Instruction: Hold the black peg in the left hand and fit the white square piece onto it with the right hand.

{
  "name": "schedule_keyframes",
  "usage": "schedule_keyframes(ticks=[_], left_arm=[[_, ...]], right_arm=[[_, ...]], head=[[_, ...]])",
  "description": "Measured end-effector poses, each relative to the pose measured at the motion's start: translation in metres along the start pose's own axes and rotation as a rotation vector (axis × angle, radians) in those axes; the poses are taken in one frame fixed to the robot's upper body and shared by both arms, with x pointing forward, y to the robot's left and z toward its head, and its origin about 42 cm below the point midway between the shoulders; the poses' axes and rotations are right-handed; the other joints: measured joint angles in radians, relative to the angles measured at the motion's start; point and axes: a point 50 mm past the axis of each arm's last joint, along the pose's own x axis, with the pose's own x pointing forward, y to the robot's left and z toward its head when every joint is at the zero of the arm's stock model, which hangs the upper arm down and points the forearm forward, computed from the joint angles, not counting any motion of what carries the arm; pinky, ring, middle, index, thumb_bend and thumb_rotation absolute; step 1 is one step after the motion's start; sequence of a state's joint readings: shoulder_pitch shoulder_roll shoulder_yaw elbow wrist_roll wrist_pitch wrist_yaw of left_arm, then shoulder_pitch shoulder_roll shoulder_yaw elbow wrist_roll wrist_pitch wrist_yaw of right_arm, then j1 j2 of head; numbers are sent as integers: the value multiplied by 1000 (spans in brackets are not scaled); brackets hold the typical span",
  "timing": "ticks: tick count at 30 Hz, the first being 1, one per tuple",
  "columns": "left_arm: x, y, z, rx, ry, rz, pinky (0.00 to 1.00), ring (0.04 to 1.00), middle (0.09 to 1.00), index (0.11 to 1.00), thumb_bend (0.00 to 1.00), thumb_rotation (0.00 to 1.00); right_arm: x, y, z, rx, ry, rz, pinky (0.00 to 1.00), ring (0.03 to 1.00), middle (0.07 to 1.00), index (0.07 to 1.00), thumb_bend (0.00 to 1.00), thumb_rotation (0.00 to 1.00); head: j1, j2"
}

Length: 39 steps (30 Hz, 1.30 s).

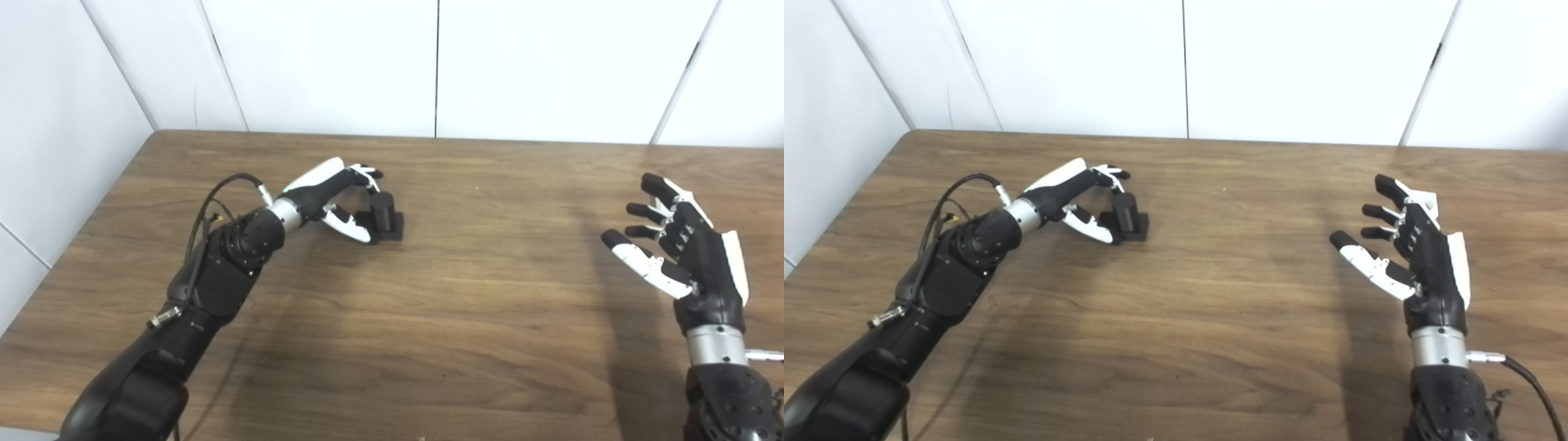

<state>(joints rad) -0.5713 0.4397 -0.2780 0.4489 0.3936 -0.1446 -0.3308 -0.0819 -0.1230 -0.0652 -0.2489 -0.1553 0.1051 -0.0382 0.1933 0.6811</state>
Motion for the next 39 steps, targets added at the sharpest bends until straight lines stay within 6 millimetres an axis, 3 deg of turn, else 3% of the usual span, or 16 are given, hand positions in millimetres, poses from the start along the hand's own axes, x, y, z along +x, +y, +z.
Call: schedule_keyframes(ticks=[8, 27, 31, 34, 36, 38, 39], left_arm=[[6, -17, 23, 14, -98, -51, 1000, 1000, 937, 488, 522, 73], [12, -89, 76, -49, -323, -104, 1000, 1000, 938, 489, 521, 77], [12, -96, 81, -50, -339, -104, 1000, 1000, 940, 489, 521, 78], [12, -101, 82, -58, -342, -102, 1000, 1000, 939, 489, 521, 77], [11, -103, 83, -61, -346, -101, 1000, 1000, 939, 489, 521, 78], [10, -105, 84, -61, -356, -100, 1000, 1000, 942, 490, 520, 77], [8, -106, 83, -64, -360, -101, 1000, 1000, 944, 490, 521, 77]], right_arm=[[0, -1, 0, -9, 0, -3, 608, 730, 850, 817, 619, 281], [0, -4, 3, -15, 11, -18, 595, 714, 845, 814, 649, 327], [0, -4, 4, -14, 10, -19, 604, 722, 849, 818, 660, 344], [0, -4, 4, -11, 9, -20, 612, 731, 850, 818, 671, 347], [0, -3, 4, -10, 9, -19, 609, 721, 839, 808, 687, 344], [0, -2, 4, -7, 10, -24, 603, 718, 831, 796, 708, 328], [0, 2, 4, 4, 11, -26, 600, 718, 828, 792, 718, 329]], head=[[-9, 2], [-46, 9], [-55, 14], [-90, 20], [-182, 21], [-212, 21], [-297, 18]])
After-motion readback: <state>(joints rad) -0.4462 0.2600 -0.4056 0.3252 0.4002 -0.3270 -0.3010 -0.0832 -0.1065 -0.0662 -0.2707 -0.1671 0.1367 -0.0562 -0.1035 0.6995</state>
